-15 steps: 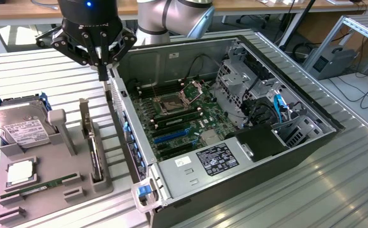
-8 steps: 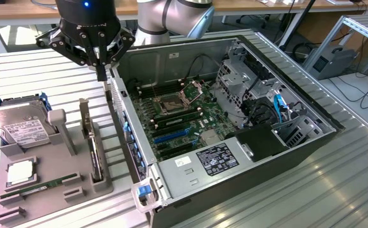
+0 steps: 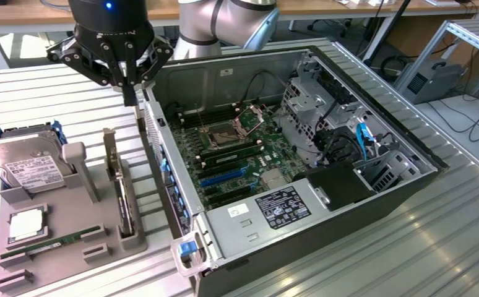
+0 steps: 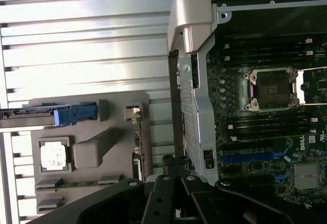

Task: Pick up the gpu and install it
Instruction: 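Reach for the gpu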

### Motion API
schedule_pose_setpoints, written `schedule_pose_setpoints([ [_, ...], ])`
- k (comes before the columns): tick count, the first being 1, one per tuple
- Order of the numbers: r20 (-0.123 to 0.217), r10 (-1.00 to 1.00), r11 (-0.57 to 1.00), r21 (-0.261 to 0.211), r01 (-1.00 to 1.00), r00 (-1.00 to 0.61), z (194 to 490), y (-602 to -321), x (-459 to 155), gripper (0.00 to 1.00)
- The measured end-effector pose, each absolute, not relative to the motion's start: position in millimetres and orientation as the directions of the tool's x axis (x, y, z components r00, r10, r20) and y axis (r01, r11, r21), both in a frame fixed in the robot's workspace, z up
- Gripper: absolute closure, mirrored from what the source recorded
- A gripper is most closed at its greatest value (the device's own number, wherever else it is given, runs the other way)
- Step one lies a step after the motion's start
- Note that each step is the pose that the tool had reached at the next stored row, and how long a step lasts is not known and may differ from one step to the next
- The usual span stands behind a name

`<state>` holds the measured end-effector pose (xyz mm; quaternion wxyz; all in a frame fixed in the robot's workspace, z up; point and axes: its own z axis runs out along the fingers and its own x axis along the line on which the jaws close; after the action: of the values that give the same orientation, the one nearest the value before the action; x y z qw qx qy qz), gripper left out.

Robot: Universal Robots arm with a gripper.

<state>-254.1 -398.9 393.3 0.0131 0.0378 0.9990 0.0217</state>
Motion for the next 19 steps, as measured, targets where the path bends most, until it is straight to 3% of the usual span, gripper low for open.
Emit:
schedule_pose_setpoints([
  [19, -0.024, 0.076, 0.996, 0.044, 0.075, -0.997, 393.3, -398.9, -262.8, 0.89],
])
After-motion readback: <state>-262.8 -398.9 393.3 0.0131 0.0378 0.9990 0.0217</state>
